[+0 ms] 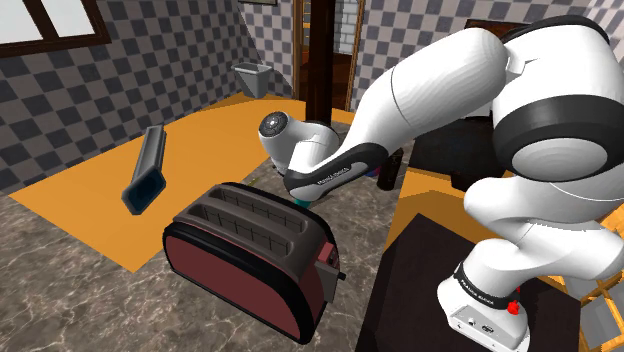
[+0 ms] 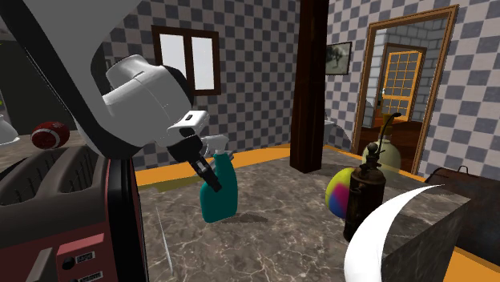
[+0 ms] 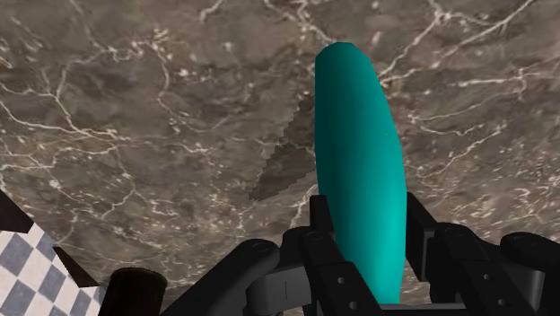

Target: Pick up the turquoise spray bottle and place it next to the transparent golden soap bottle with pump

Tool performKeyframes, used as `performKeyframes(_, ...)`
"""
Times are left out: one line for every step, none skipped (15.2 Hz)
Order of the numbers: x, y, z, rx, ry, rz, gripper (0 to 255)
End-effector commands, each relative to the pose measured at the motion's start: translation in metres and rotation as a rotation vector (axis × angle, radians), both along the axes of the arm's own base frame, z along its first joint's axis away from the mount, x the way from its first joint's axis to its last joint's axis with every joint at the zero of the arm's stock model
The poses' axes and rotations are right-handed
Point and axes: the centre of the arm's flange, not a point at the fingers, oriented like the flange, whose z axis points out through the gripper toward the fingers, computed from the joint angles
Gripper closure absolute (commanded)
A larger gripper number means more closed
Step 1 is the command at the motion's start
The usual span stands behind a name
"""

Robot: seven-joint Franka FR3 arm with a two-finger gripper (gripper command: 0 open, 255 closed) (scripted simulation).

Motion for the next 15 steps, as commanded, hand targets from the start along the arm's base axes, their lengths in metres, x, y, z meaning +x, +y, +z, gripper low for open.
performKeyframes(0.0, 0.0, 0.0, 0.0, 0.0, 0.0, 255)
performKeyframes(0.0, 0.0, 0.0, 0.0, 0.0, 0.0, 255)
performKeyframes(0.0, 0.0, 0.0, 0.0, 0.0, 0.0, 255)
performKeyframes(0.0, 0.0, 0.0, 0.0, 0.0, 0.0, 255)
performKeyframes(0.0, 0.0, 0.005, 0.0, 0.0, 0.0, 255)
performKeyframes(0.0, 0.0, 0.01, 0.0, 0.0, 0.0, 255)
performKeyframes(0.0, 0.0, 0.016, 0.0, 0.0, 0.0, 255)
performKeyframes(0.0, 0.0, 0.021, 0.0, 0.0, 0.0, 255)
performKeyframes(0.0, 0.0, 0.026, 0.0, 0.0, 0.0, 255)
performKeyframes(0.0, 0.0, 0.032, 0.0, 0.0, 0.0, 255)
performKeyframes(0.0, 0.0, 0.037, 0.0, 0.0, 0.0, 255)
performKeyframes(0.0, 0.0, 0.042, 0.0, 0.0, 0.0, 255)
performKeyframes(0.0, 0.0, 0.047, 0.0, 0.0, 0.0, 255)
performKeyframes(0.0, 0.0, 0.053, 0.0, 0.0, 0.0, 255)
performKeyframes(0.0, 0.0, 0.058, 0.0, 0.0, 0.0, 255)
